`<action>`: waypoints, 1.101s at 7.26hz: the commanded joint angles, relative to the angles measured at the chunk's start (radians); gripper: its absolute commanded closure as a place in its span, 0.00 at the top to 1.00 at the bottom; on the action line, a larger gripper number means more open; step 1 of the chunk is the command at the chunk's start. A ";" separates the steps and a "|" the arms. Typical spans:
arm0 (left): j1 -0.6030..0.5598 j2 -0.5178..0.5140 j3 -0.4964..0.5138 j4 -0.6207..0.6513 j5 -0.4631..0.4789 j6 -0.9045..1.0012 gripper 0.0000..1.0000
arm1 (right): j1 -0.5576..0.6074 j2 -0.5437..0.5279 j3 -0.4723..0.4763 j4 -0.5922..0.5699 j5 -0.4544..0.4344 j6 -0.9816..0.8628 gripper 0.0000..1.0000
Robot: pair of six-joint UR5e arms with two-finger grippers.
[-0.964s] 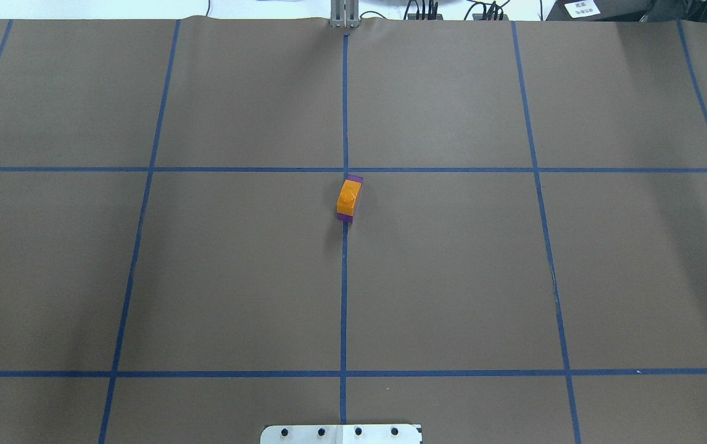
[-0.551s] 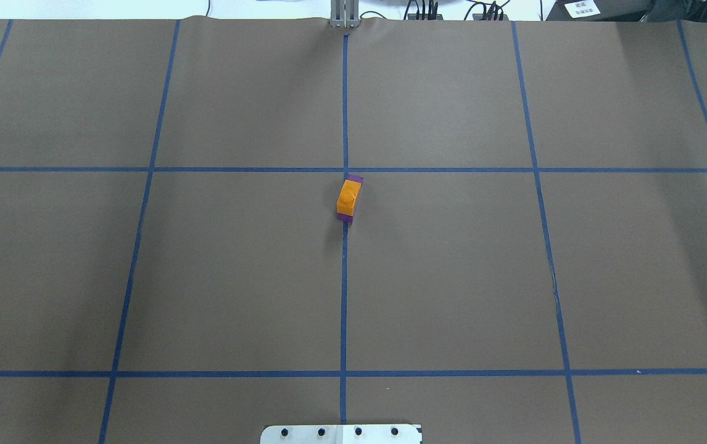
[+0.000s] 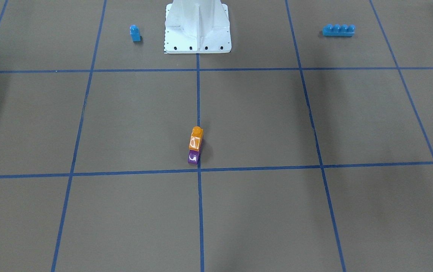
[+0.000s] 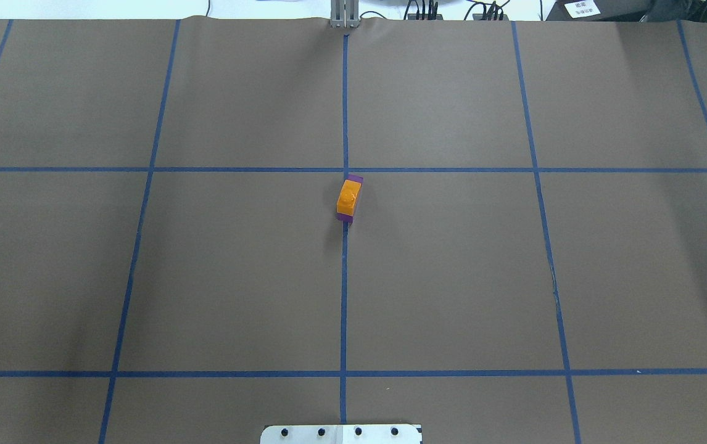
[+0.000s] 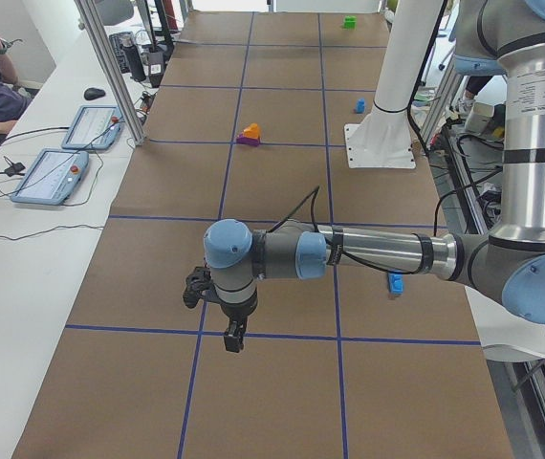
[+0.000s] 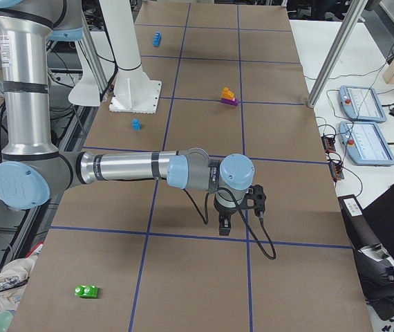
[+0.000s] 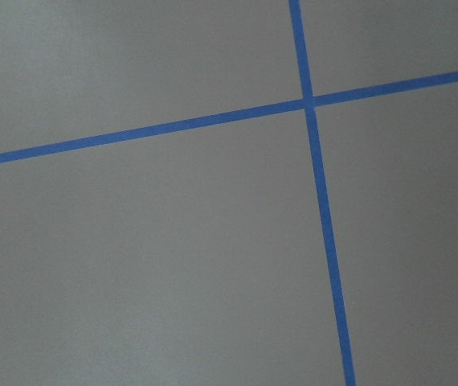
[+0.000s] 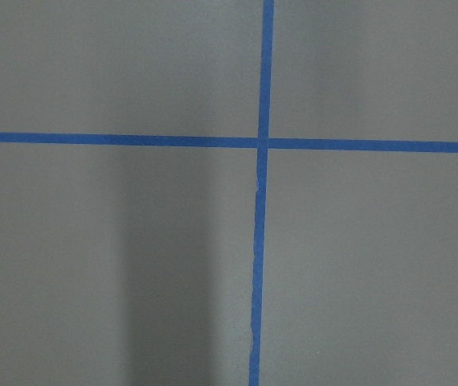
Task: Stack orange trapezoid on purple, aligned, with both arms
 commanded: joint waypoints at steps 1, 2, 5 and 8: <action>0.027 0.003 0.003 -0.001 0.001 0.000 1.00 | -0.002 -0.004 -0.025 0.002 -0.007 -0.002 1.00; 0.027 0.003 0.003 -0.001 0.001 0.003 1.00 | -0.003 -0.002 -0.034 0.003 -0.012 -0.002 1.00; 0.027 0.005 0.004 0.000 0.002 0.006 1.00 | -0.028 0.011 -0.030 0.005 -0.142 -0.004 1.00; 0.027 0.008 -0.006 0.002 0.001 0.009 1.00 | -0.028 0.007 -0.030 0.003 -0.176 -0.004 1.00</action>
